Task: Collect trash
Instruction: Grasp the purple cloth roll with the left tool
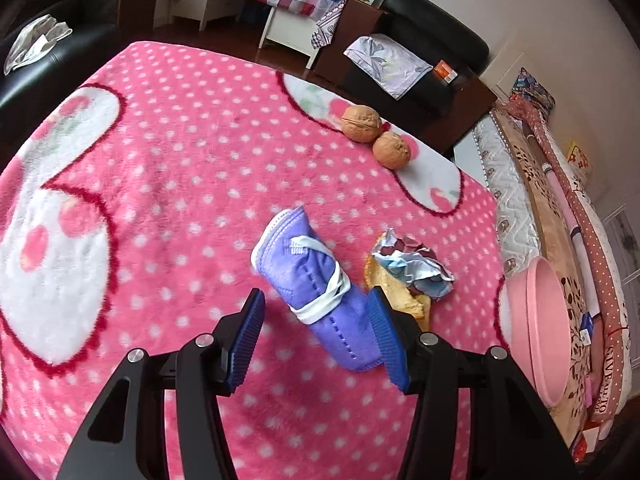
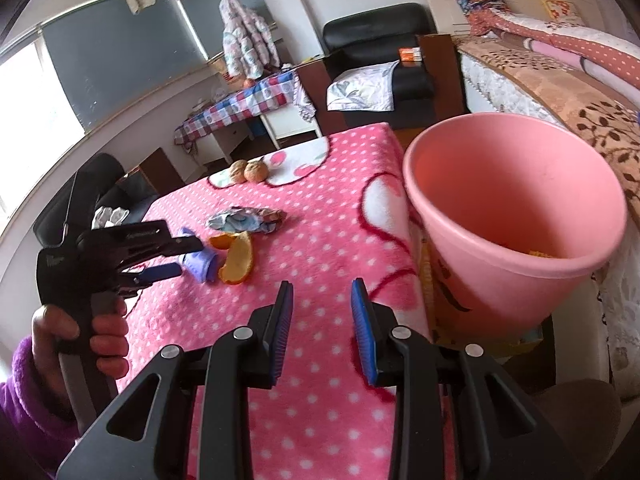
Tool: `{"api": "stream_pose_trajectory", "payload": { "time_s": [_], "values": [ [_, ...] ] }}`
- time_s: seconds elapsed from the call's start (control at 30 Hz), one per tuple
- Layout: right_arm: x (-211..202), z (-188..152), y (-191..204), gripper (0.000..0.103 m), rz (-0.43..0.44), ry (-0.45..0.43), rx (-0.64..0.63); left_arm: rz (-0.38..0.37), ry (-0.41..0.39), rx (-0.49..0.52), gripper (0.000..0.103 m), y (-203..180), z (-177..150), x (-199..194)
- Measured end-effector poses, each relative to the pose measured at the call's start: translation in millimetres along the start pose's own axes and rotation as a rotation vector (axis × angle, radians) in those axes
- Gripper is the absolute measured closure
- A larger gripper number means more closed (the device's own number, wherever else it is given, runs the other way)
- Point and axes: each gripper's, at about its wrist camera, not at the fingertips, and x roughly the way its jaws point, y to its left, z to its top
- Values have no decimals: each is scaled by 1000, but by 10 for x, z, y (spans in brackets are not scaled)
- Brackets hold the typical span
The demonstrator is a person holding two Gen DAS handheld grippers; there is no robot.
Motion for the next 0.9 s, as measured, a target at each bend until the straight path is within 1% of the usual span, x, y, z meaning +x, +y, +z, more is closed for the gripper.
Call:
{"api": "stream_pose_trajectory", "payload": {
  "time_s": [0.03, 0.07, 0.17, 0.27, 0.4, 0.47, 0.5, 0.53, 0.57, 0.73, 0.9],
  "values": [
    [28, 7, 30, 72, 8, 7, -7, -17, 4, 9, 63, -17, 3, 4],
    [56, 16, 61, 72, 17, 13, -12, -25, 4, 21, 70, -33, 1, 0],
    [127, 38, 144, 72, 48, 33, -22, -37, -5, 33, 76, -32, -5, -42],
    [196, 54, 230, 72, 83, 56, -29, -41, -21, 38, 79, 28, 4, -122],
    [332, 69, 343, 72, 137, 112, -19, -30, -55, 61, 79, 127, -15, -254],
    [387, 74, 396, 71, 149, 129, -20, -34, -63, 69, 79, 179, -33, -302],
    [420, 79, 437, 65, 151, 135, -26, -36, -67, 73, 79, 207, -44, -328],
    [446, 81, 466, 62, 153, 138, -31, -37, -73, 77, 79, 237, -58, -357],
    [477, 82, 506, 62, 154, 143, -39, -38, -78, 79, 79, 259, -68, -378],
    [658, 126, 666, 61, 129, 170, -74, -59, -94, 77, 79, 384, -84, -474],
    [819, 181, 748, 61, 68, 177, -93, -71, -106, 79, 79, 479, -92, -544]
  ]
}}
